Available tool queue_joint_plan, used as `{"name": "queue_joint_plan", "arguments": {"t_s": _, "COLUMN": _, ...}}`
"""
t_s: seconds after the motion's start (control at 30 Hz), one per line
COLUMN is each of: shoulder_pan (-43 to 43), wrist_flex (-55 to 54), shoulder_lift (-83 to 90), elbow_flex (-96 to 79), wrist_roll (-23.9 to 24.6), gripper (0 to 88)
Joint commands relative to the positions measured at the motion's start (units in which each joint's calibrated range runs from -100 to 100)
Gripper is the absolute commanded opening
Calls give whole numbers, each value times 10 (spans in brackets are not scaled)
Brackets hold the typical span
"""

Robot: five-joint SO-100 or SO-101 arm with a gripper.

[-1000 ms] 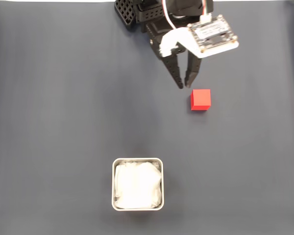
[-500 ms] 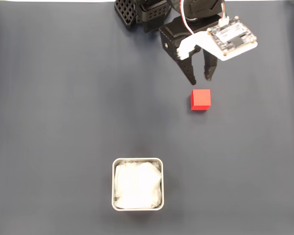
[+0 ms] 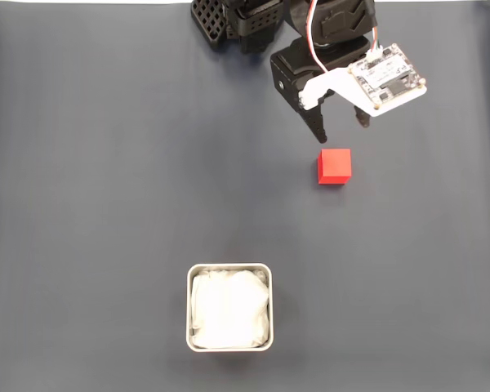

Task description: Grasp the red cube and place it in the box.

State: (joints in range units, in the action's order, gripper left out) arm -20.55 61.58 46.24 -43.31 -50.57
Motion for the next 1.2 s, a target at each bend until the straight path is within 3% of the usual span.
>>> {"name": "queue_joint_plan", "arguments": {"t_s": 0.0, "shoulder_pan": -8, "wrist_flex": -26, "shoulder_lift": 5, "elbow_flex": -6, "wrist_roll": -2, "gripper": 228}}
{"name": "queue_joint_plan", "arguments": {"t_s": 1.17, "shoulder_pan": -9, "wrist_flex": -155, "shoulder_lift": -46, "elbow_flex": -123, "wrist_roll": -17, "gripper": 344}}
